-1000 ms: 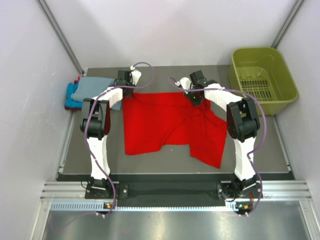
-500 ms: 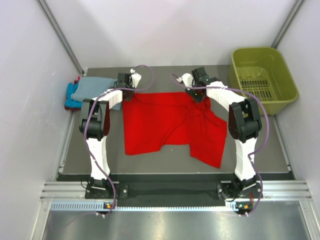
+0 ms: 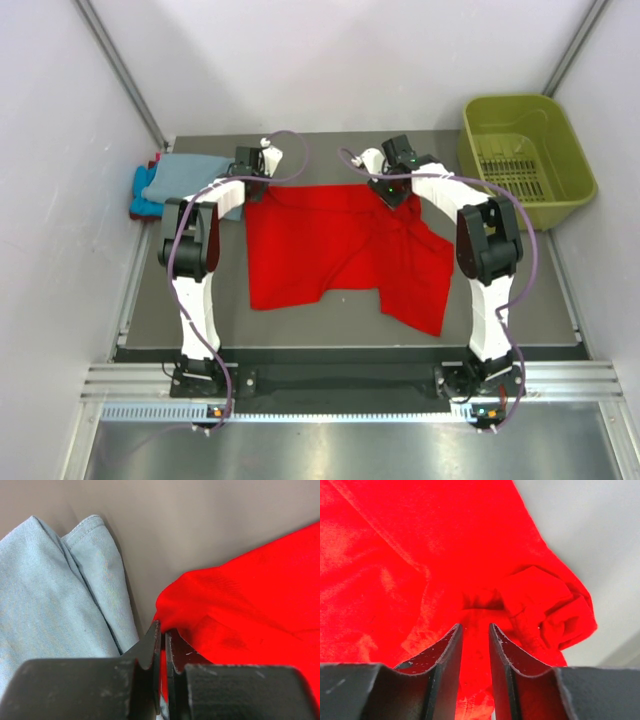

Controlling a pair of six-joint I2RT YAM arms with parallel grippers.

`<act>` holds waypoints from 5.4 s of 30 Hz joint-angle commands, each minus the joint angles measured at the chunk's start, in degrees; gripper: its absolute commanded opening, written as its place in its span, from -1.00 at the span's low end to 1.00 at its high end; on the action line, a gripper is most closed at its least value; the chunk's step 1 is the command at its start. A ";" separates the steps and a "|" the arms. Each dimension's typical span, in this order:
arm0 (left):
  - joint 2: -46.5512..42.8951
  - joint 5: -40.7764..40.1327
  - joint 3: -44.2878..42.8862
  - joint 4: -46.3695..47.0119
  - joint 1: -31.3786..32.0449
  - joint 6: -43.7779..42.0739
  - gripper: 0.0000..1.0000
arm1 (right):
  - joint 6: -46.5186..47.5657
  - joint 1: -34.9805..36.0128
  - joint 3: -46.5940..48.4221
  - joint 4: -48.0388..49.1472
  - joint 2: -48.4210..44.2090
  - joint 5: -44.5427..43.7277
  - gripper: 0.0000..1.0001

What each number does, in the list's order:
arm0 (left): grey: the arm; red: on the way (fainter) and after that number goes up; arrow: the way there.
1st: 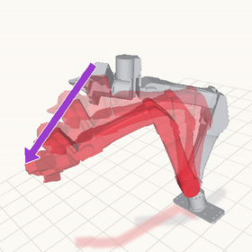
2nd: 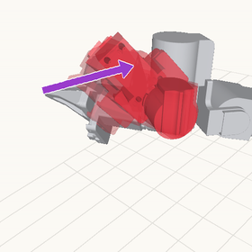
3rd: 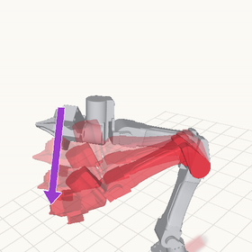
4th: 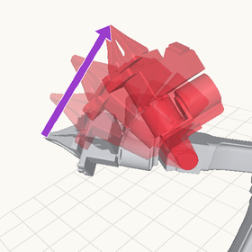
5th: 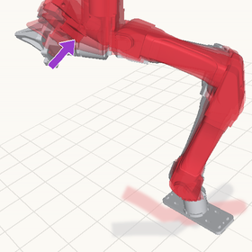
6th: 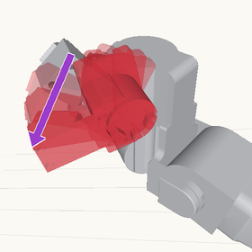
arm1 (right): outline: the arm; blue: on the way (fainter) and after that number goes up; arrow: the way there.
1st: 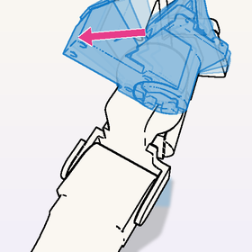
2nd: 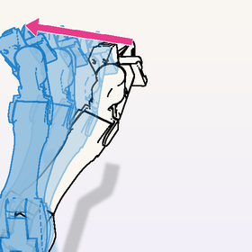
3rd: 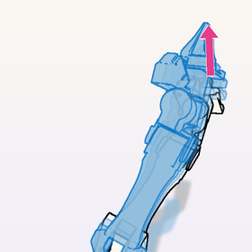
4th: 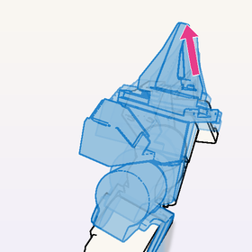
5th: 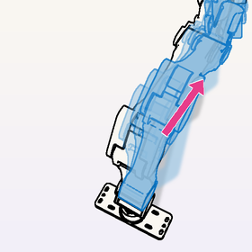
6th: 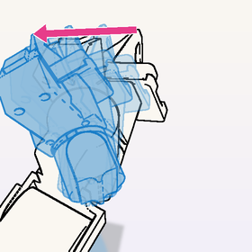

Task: Fold and stack the t-shirts
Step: Flatten the tshirt out

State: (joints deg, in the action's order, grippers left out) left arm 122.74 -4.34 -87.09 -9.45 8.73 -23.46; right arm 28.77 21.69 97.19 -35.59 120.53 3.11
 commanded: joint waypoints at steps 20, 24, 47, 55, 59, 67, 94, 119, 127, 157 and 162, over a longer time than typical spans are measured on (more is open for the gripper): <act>-2.42 -0.41 1.04 1.98 -0.03 -0.27 -1.00 | 0.23 3.00 3.98 -0.97 3.22 0.14 -0.70; -2.42 -0.50 0.96 2.16 -0.03 -0.35 -1.00 | 0.05 2.83 3.98 -0.71 3.40 -0.21 -0.77; -2.85 -0.76 0.96 2.68 -0.12 -0.35 -1.00 | -0.39 1.69 3.53 0.61 -5.56 -4.78 -1.00; -3.21 -1.28 0.43 5.23 -0.65 -1.06 -1.00 | -0.21 1.51 2.48 0.61 -11.02 -5.31 -1.00; -2.68 -1.20 -0.89 4.36 -0.65 -0.27 -1.00 | -0.21 1.60 1.52 -1.49 -8.83 -3.74 -0.46; -2.94 -1.37 -0.98 3.04 -0.47 0.17 -1.00 | -0.83 2.04 1.86 -1.50 -3.37 -1.88 -0.29; -2.59 -1.64 0.60 3.21 -0.65 -0.18 -1.00 | -0.03 2.04 3.98 -0.97 2.52 -2.94 -0.67; -3.03 -1.90 0.87 3.04 -0.65 -0.35 -1.00 | 0.05 1.86 4.24 0.35 3.66 -5.58 -0.57; -3.03 -1.90 0.87 3.04 -0.65 -0.44 -1.00 | -0.12 1.77 3.98 0.44 4.45 -5.31 -0.49; -16.38 -5.59 2.80 5.67 -0.91 -2.11 -1.00 | 1.64 -5.52 7.23 0.00 -23.47 -9.97 -1.00; -27.43 -6.73 0.96 4.45 -0.91 -4.92 -1.00 | 0.76 -6.93 7.58 -0.96 -32.36 -7.08 -1.00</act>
State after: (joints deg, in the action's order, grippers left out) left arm 105.16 -9.06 -83.77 -7.51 8.16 -26.04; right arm 30.61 14.85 103.18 -36.88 95.44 -6.04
